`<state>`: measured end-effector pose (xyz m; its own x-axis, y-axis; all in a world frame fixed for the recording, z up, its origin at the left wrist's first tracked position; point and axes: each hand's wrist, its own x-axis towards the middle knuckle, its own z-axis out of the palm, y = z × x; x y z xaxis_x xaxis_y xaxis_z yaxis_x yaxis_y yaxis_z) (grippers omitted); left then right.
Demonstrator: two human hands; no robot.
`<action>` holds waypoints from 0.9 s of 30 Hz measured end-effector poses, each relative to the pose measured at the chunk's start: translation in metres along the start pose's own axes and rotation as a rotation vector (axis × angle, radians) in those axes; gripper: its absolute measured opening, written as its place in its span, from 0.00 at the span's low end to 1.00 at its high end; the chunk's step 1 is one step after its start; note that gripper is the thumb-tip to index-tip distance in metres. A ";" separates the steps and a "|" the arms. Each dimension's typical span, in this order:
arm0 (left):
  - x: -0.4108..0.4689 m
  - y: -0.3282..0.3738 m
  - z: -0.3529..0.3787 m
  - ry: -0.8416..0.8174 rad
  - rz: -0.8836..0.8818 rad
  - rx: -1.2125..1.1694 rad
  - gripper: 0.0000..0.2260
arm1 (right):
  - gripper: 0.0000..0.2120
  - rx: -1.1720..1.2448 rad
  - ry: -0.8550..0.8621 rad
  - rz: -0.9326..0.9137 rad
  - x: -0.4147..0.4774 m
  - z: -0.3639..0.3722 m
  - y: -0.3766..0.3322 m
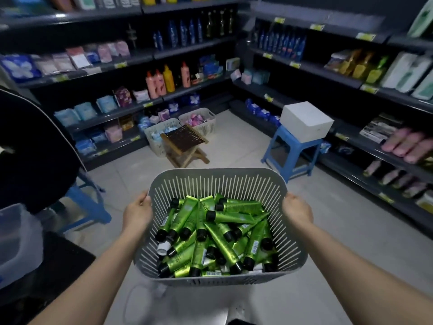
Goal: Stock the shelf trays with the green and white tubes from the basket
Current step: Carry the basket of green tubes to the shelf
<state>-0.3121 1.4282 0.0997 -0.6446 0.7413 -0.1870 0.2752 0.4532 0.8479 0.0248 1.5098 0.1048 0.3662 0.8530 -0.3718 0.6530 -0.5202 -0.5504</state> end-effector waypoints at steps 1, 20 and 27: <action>0.014 0.011 0.015 -0.006 -0.005 -0.002 0.17 | 0.26 0.001 -0.004 0.003 0.019 -0.004 -0.007; 0.282 0.242 0.267 -0.185 0.094 -0.016 0.16 | 0.24 0.080 0.122 0.127 0.335 -0.088 -0.156; 0.377 0.331 0.360 -0.259 0.104 -0.030 0.16 | 0.24 0.120 0.175 0.184 0.444 -0.123 -0.207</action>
<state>-0.2076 2.0356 0.1311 -0.4096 0.8865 -0.2154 0.3064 0.3560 0.8828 0.1338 2.0013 0.1454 0.5875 0.7322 -0.3446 0.4856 -0.6596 -0.5736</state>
